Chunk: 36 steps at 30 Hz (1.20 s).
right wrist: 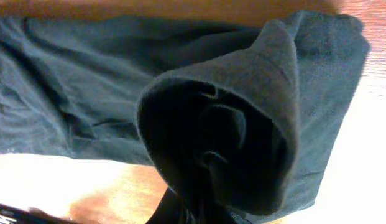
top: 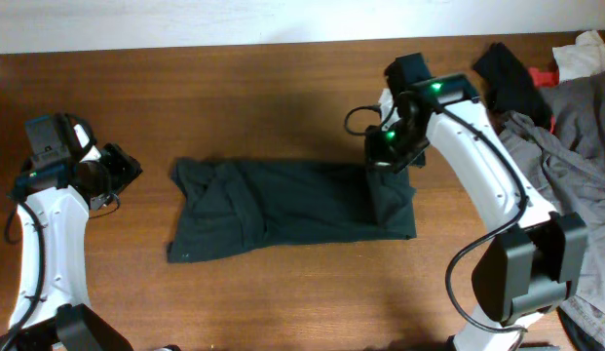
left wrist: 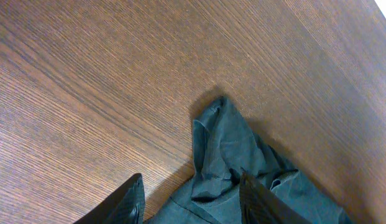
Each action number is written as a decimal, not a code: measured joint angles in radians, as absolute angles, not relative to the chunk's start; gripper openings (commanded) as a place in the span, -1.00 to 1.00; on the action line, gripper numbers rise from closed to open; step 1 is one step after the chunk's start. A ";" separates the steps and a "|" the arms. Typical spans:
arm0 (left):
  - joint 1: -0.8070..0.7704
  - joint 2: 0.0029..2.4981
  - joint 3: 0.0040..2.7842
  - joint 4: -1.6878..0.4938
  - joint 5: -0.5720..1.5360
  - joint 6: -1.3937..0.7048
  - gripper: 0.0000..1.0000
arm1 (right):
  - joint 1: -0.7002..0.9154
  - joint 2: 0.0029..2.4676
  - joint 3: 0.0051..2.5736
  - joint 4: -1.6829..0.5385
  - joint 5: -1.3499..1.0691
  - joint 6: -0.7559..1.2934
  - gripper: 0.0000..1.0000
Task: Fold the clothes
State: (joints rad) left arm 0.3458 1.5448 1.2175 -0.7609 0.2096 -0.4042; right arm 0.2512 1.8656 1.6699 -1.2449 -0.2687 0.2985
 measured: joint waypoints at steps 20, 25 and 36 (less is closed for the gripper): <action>0.346 1.545 1.217 -0.763 0.210 -0.405 -0.01 | 0.384 1.932 1.670 -1.160 -0.268 0.341 -0.92; 0.346 1.545 1.217 -0.764 0.210 -0.405 -0.01 | 0.417 1.984 1.670 -1.106 -0.269 0.344 -0.93; 0.346 1.545 1.217 -0.764 0.210 -0.405 -0.01 | 0.472 2.071 1.670 -0.999 -0.279 0.375 0.05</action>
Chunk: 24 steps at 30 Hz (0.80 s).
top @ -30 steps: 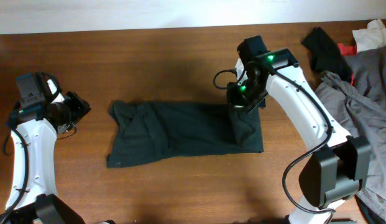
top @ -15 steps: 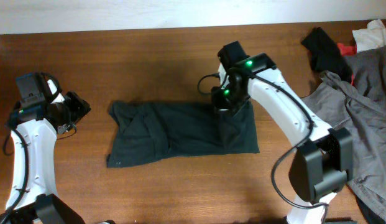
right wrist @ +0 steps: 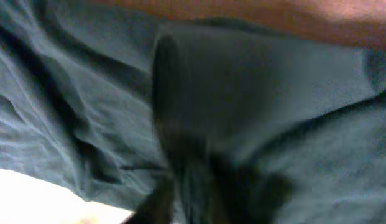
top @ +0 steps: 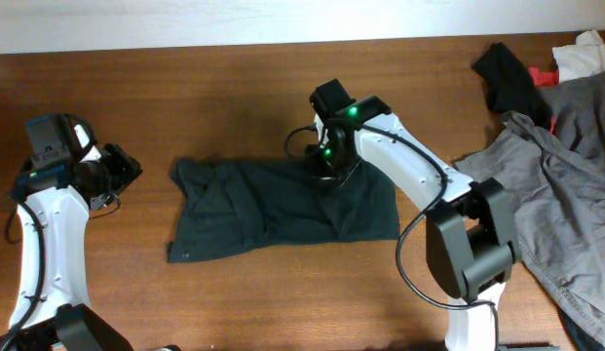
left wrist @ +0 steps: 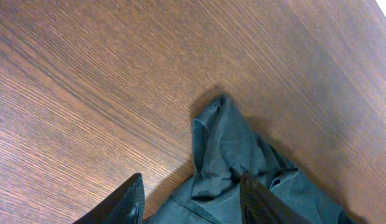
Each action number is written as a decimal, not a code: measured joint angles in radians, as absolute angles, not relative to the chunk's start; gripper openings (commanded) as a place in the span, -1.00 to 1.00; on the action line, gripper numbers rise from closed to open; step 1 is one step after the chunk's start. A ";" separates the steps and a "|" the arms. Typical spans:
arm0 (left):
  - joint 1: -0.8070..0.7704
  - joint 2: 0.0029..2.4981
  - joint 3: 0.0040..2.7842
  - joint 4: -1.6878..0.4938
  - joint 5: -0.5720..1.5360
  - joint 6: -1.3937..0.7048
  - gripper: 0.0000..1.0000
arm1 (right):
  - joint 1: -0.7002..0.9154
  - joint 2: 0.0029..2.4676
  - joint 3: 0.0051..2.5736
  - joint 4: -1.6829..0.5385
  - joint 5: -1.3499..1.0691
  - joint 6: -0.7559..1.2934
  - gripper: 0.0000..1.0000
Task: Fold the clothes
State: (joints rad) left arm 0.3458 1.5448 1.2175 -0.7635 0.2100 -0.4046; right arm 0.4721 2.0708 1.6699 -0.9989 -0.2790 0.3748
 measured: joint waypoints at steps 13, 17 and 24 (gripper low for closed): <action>0.345 1.545 1.217 -0.764 0.210 -0.405 -0.03 | 0.364 2.073 1.750 -1.182 -0.422 0.224 0.31; 0.331 1.545 1.217 -0.764 0.210 -0.405 -0.03 | 0.312 2.072 1.754 -1.261 -0.413 0.201 -0.01; 0.200 1.545 1.217 -0.783 0.211 -0.405 -0.03 | 0.311 2.072 1.754 -1.280 -0.323 0.201 0.25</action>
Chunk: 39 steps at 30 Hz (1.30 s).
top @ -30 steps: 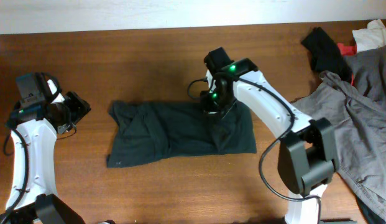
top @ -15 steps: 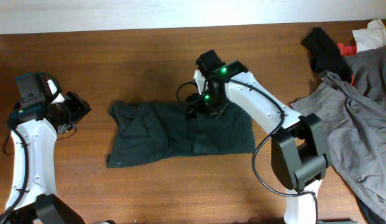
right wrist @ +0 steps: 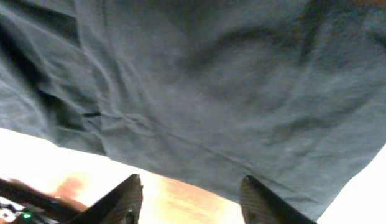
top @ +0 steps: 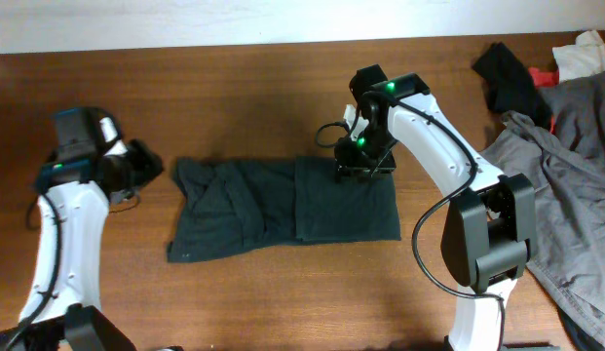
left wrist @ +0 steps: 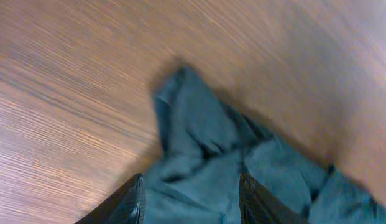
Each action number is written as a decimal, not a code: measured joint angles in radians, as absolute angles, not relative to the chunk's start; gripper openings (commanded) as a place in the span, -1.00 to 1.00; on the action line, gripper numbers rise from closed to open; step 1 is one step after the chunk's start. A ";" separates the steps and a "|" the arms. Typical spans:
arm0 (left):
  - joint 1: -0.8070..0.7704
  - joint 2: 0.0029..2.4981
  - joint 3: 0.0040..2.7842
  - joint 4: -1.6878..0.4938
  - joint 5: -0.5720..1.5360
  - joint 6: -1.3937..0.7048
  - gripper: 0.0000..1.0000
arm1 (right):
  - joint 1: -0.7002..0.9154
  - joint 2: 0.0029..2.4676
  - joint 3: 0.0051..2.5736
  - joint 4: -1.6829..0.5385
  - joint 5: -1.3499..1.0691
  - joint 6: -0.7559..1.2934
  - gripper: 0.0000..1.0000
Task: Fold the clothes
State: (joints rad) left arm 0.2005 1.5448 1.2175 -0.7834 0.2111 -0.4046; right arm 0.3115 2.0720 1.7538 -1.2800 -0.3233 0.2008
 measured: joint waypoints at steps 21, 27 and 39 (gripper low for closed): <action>0.011 1.655 1.217 -0.649 0.213 -0.226 0.06 | 0.297 2.072 1.754 -1.288 -0.414 -0.007 0.33; 0.006 1.681 1.216 -0.592 0.261 -0.129 0.08 | 0.433 2.072 1.754 -1.269 -0.463 -0.080 0.33; -0.027 1.745 1.216 -0.508 0.299 0.017 0.19 | 0.625 2.072 1.754 -1.143 -0.462 -0.106 0.32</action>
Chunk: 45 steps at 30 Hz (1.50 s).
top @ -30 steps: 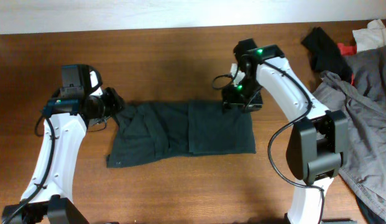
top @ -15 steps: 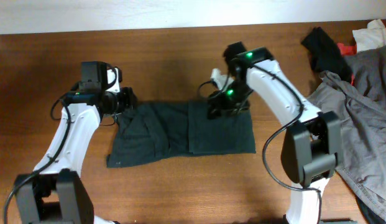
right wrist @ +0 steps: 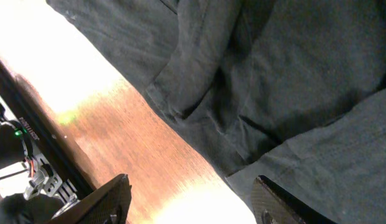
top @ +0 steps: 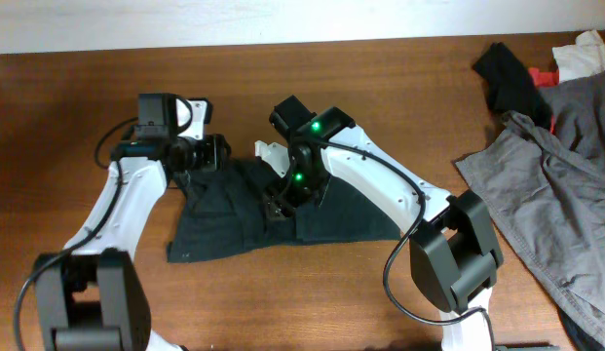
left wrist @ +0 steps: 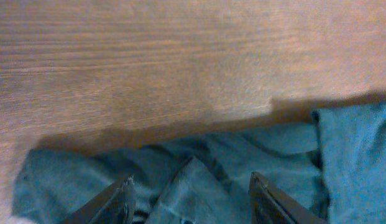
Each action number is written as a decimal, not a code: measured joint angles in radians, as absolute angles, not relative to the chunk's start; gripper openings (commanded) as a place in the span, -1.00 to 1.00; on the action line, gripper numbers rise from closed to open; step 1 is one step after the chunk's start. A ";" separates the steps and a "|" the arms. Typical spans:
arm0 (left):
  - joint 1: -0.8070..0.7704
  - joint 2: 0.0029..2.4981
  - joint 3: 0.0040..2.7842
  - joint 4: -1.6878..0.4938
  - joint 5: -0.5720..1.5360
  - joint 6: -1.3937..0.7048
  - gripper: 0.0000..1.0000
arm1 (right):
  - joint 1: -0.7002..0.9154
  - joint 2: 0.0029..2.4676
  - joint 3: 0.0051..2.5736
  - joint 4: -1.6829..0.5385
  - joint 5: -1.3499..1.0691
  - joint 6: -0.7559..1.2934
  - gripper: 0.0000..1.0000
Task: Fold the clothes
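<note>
A dark green garment (top: 224,224) lies flat on the wooden table, its right part folded over onto the middle. My left gripper (top: 210,156) hovers open over the garment's far left corner. In the left wrist view the open left gripper (left wrist: 193,202) has rumpled cloth (left wrist: 242,162) between its fingers, with nothing gripped. My right gripper (top: 281,203) is open over the middle of the garment, near the fold's edge. In the right wrist view the open right gripper (right wrist: 193,202) spans the garment's near hem (right wrist: 292,74) and bare table.
A heap of other clothes fills the right end of the table: a grey garment (top: 555,185), a black item (top: 511,78) and a white and red one (top: 583,54). The table's far edge (top: 283,44) meets a white wall.
My left gripper has moved right, from beside the garment's left end to over its far left corner. My right gripper has moved left, from the folded right part to the middle. Both are open.
My right gripper first held the garment's right end, lifted at the right. Then it had that end over the middle. Then the end lay folded over and the gripper was open above it. The left arm stayed at the far left, then moved in; both grippers now stand over the garment.
</note>
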State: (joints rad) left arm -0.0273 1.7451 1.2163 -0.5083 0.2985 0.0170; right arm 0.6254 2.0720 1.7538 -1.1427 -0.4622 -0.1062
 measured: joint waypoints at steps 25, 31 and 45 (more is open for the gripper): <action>-0.034 1.893 1.216 -0.491 0.299 0.087 -0.37 | 0.624 2.072 1.754 -1.160 -0.370 -0.109 0.34; -0.034 1.893 1.216 -0.496 0.299 0.087 -0.36 | 0.624 2.072 1.754 -1.160 -0.363 -0.109 0.34; -0.034 1.893 1.218 -0.534 0.300 0.091 -0.96 | 0.623 2.072 1.754 -1.168 -0.351 -0.112 0.21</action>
